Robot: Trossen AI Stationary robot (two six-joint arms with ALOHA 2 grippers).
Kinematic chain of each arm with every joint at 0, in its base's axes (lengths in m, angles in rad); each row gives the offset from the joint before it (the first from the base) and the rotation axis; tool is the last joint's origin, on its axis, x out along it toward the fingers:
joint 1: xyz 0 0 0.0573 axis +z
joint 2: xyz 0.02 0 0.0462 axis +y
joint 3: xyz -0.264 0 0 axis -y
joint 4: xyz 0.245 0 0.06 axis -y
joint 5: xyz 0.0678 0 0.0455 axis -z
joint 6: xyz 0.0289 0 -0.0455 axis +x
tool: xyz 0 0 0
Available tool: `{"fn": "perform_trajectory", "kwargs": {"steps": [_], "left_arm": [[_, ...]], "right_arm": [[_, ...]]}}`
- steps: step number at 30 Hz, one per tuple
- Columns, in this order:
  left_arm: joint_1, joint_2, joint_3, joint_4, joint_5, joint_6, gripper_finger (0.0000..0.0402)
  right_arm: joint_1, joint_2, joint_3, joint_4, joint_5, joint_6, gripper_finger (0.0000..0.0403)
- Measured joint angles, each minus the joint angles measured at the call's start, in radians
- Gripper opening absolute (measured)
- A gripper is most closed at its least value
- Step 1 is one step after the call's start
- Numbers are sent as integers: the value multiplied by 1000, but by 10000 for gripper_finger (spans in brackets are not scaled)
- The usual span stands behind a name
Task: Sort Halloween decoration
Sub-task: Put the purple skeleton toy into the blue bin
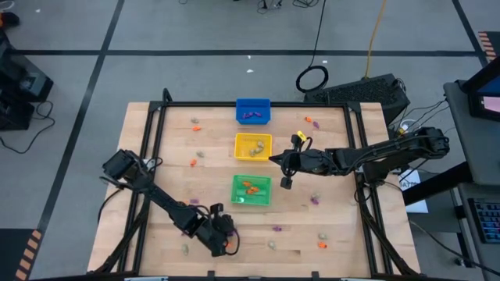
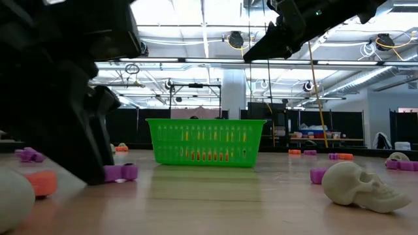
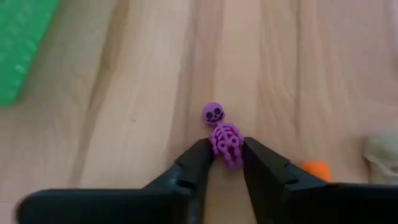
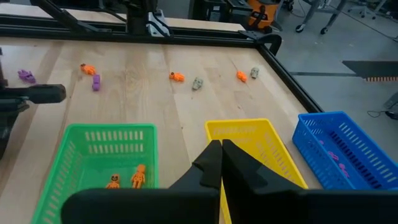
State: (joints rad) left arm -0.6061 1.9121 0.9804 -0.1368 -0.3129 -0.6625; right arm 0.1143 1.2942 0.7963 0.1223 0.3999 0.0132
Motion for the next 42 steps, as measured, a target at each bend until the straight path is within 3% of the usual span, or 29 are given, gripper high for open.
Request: {"fn": "perform_trajectory", "kwargs": {"steps": [6,15,21,27,35,42], "left_arm": [[12,-5,-2,-9,17,66,10],[34,-77,-9,-110,-22,69,4],[60,-195,-10,-252,-81,67,2],[133,-320,-7,-268,-85,111,2],[367,-416,-6,-263,-78,228,1],[695,-401,-7,-216,171,423,1]], "right_arm": [[0,0,0,-1,-1,-2,0],[3,0,0,-29,-3,0,0],[19,0,0,-30,-3,-4,0],[25,0,0,-29,-4,-21,0],[25,0,0,-22,-3,-32,0],[21,0,0,-21,25,-60,0]]}}
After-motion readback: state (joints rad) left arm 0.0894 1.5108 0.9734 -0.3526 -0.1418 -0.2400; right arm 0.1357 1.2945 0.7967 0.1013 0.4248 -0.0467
